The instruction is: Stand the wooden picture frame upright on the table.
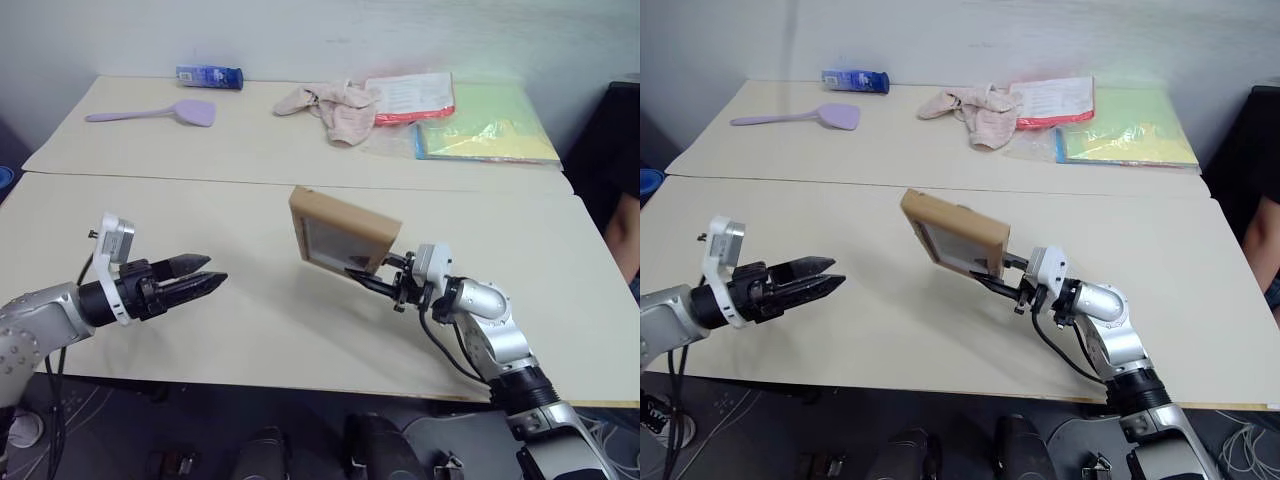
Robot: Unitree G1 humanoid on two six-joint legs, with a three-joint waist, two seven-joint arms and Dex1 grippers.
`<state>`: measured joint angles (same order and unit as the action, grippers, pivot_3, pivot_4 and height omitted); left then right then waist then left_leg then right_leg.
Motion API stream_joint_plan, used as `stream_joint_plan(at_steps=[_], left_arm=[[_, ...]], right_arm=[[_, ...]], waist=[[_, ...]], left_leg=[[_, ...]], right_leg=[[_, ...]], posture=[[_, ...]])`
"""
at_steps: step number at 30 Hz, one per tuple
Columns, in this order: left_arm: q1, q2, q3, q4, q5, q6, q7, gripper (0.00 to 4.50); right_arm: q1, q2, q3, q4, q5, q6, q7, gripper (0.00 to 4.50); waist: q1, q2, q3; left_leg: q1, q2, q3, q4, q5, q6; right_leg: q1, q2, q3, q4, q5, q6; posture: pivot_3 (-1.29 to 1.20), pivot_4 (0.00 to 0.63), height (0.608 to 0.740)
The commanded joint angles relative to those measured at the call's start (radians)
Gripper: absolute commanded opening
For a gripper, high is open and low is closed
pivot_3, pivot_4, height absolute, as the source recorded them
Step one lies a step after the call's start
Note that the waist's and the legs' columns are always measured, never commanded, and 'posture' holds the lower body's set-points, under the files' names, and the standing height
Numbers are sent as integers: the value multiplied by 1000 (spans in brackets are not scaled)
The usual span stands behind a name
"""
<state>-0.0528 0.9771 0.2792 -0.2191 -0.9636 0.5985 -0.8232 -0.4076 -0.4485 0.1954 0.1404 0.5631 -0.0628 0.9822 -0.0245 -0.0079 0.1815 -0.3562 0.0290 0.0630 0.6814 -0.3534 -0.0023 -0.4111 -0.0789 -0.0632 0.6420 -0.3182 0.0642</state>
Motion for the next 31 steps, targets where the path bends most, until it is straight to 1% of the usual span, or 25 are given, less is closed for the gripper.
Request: stream_joint_plan(at_steps=[1, 3, 5, 10, 13, 14, 15, 16, 19, 22, 23, 25, 27, 29, 31], left_arm=[[12, -57, -28, -51, 123, -134, -73, 4500], [17, -87, -43, -56, 169, -170, -97, 4500], [16, -104, -51, -53, 191, -179, -115, 4500], [-3, -118, -56, -38, 217, -169, -147, 4500], [-18, -122, -59, -27, 240, -172, -158, 4500], [-23, -125, -59, -23, 247, -172, -159, 4500], [-27, -127, -58, -18, 257, -175, -162, 4500], [-29, -129, -57, -14, 264, -175, -164, 4500], [-7, -133, -46, 5, 305, -209, -180, 4500], [44, -137, -24, 36, 365, -283, -199, 4500], [66, -138, -13, 49, 386, -314, -204, 4500], [110, -143, 14, 74, 415, -359, -202, 4500], [176, -145, 47, 106, 466, -437, -205, 4500], [214, -152, 71, 120, 496, -488, -197, 4500], [251, -162, 102, 134, 541, -558, -172, 4500]], right_arm=[[-2, 3, -39, -59, 97, 229, -14, 1276], [3, 7, -36, -38, 89, 293, -6, 1276], [2, 24, -44, -8, 66, 311, -12, 1276], [4, 41, -33, 56, 9, 372, -14, 1276], [1, 57, -64, 52, 27, 412, -28, 1276], [1, 55, -69, 40, 36, 432, -18, 1626], [1, 61, -77, 32, 14, 382, -12, 1994], [3, 65, -88, 16, 19, 381, -5, 2173], [20, 54, -106, -46, 2, 314, 38, 3168], [68, -3, -126, -120, -13, 273, 98, 4196], [93, -35, -133, -144, -25, 246, 128, 4468], [147, -98, -161, -175, -42, 204, 166, 4468], [211, -177, -219, -163, -76, 106, 216, 4468], [249, -221, -253, -122, -123, -41, 265, 4468], [283, -260, -287, -66, -155, -140, 293, 4468]], waist=[[1, 0, 0], [-3, 0, 0], [-4, 0, 0], [-7, 0, 0], [-7, 0, 0], [-7, 0, 0], [-7, 0, 0], [-7, 0, 0], [-7, 0, 0], [-6, 0, 0], [-4, 0, 0], [-3, 0, 0], [-1, 0, 0], [-1, 0, 0], [-1, 0, 0]], left_leg=[[0, 0, 0, -1, 0, 1], [-1, 0, 0, -2, -1, 1], [-1, 0, 0, -3, -1, 1], [-1, 1, 1, -3, -1, 2], [0, 1, 1, -2, -1, 2], [1, 1, 1, -3, -1, 2], [1, 1, 1, -3, -1, 2], [1, 1, 1, -3, -1, 2], [-1, 1, 1, -3, -1, 2], [-2, 1, 1, -4, -2, 2], [-1, 0, 1, -4, -2, 3], [-2, 1, 1, -4, -3, 4], [-2, 0, 1, -4, -3, 4], [-1, 0, 1, -4, -3, 5], [-1, 0, 1, -3, -4, 5]], right_leg=[[0, 0, 0, -1, 0, 0], [0, -1, 0, -2, 0, 0], [-1, -1, 0, -3, 0, 0], [-2, 0, 0, -1, 0, 0], [-1, 0, 0, 0, 0, 0], [-1, 0, 0, 1, 0, 0], [-1, 0, 0, 1, 0, 0], [-1, 0, 0, 1, 0, 0], [-2, 0, 0, 1, 0, 0], [-2, 0, 0, 1, 1, 1], [-2, 0, 0, 1, 1, 1], [-2, 0, 0, 0, 1, 1], [-1, 0, 0, -5, 1, 1], [0, -1, -1, -5, 1, 1], [0, -1, -1, -6, 1, 2]], posture=[[0, 150, 740], [0, 150, 740], [0, 150, 740], [0, 150, 740], [0, 150, 740], [0, 150, 740], [0, 150, 740], [0, 150, 740], [0, 150, 740], [0, 150, 740], [0, 150, 740], [0, 150, 740], [0, 150, 740], [0, 150, 740], [0, 150, 740]])
